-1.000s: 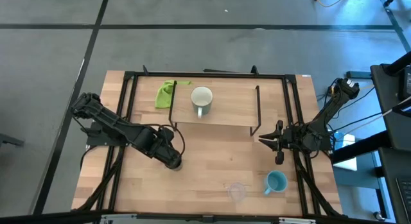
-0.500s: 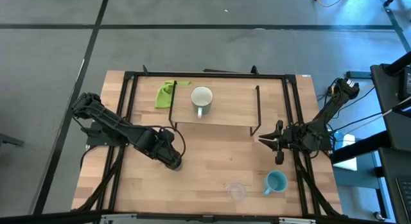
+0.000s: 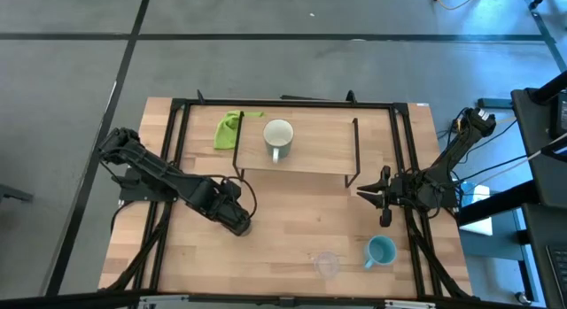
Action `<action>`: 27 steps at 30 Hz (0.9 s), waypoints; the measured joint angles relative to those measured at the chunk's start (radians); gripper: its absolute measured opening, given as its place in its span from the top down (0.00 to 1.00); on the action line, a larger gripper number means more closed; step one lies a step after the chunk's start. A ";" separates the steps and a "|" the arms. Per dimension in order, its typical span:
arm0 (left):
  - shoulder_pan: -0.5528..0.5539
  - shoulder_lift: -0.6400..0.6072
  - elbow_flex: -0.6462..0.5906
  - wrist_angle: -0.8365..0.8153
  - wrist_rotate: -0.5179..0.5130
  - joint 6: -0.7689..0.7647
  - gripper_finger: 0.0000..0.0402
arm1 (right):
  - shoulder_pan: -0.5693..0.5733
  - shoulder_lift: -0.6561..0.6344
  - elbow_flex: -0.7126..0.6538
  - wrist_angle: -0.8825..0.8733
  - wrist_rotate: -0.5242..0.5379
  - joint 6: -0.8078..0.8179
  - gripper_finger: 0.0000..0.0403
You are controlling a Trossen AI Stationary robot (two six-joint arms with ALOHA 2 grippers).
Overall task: Stack small to large cups/mugs on shelf
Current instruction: Put the black cup on the shelf
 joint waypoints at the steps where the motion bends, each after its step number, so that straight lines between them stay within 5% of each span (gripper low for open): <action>1: 0.000 0.000 -0.003 0.002 0.003 0.000 0.65 | 0.000 0.000 0.000 0.000 0.000 0.000 0.82; 27: 0.009 0.000 -0.037 0.057 -0.008 0.047 0.82 | 0.000 0.000 0.000 0.000 0.000 0.000 0.82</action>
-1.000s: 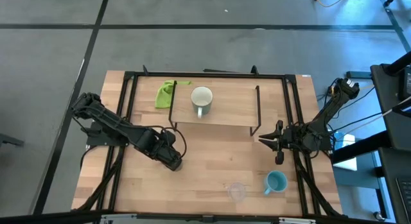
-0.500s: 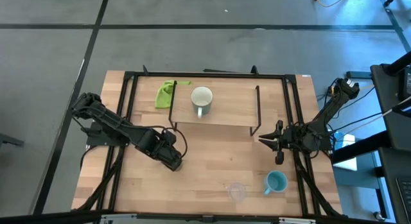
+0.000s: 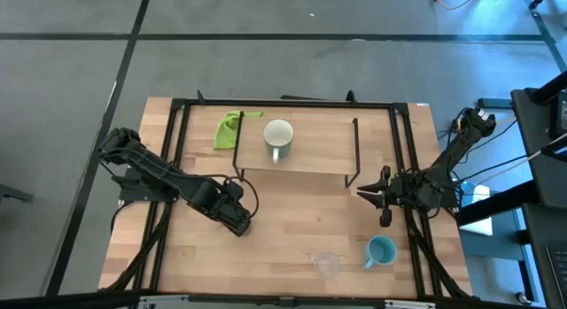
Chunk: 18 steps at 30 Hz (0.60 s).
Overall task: Stack small to large cups/mugs on shelf
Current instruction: Put the black cup on the shelf
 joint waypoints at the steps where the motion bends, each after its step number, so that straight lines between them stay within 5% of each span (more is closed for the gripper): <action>1: 0.000 0.000 0.000 0.004 -0.001 0.000 0.83 | 0.000 0.000 0.000 0.000 0.000 0.000 0.82; 18: 0.062 0.000 0.000 0.001 0.040 0.080 0.99 | 0.000 0.000 0.000 0.000 0.000 0.001 0.82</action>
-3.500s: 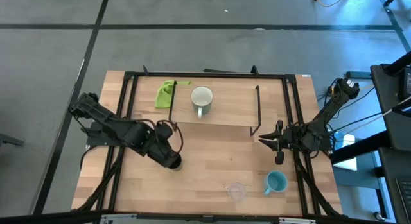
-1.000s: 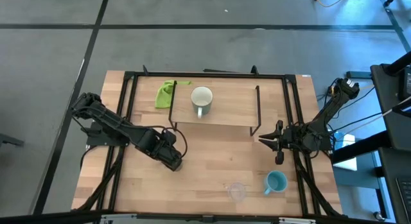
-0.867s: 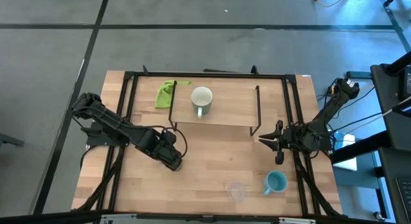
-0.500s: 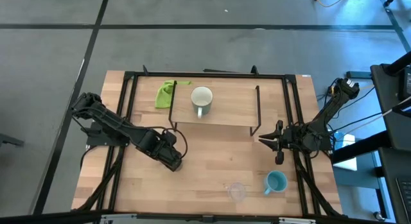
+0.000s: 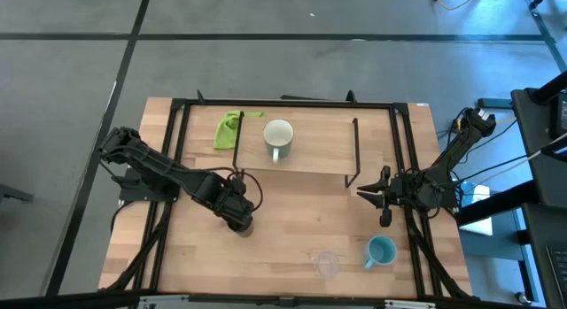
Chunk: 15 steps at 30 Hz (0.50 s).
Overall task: Stack small to large cups/mugs on shelf
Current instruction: Put the black cup on the shelf
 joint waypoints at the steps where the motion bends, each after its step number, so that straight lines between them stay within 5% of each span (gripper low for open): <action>1: 0.006 0.000 0.000 -0.002 0.014 0.007 0.99 | 0.000 0.000 0.000 0.000 0.000 0.000 0.82; 7: 0.055 -0.040 0.099 -0.108 0.011 0.056 0.99 | 0.000 0.000 0.000 0.000 0.000 -0.001 0.82; 15: 0.204 -0.053 0.430 -0.405 -0.121 0.184 1.00 | 0.000 0.000 0.000 0.000 0.000 0.000 0.82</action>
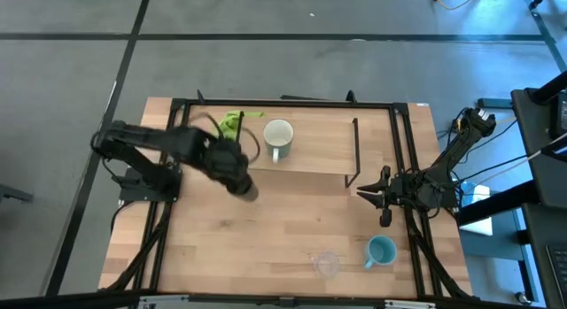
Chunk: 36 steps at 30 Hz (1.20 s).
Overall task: Stack small to large cups/mugs on shelf
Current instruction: Put the black cup on the shelf
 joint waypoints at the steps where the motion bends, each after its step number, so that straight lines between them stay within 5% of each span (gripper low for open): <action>1: 0.027 0.000 0.032 -0.021 -0.013 0.024 1.00 | 0.000 0.000 0.000 0.000 0.000 0.000 0.82; 9: 0.248 0.001 0.199 -0.034 -0.032 0.274 1.00 | 0.000 0.000 0.000 0.000 0.000 -0.001 0.82; 16: 0.410 0.003 0.215 -0.034 0.039 0.449 1.00 | 0.000 0.000 0.000 0.000 0.000 0.000 0.82; 36: 0.584 0.046 0.216 -0.034 0.164 0.676 1.00 | 0.000 0.000 0.000 0.000 0.000 -0.001 0.82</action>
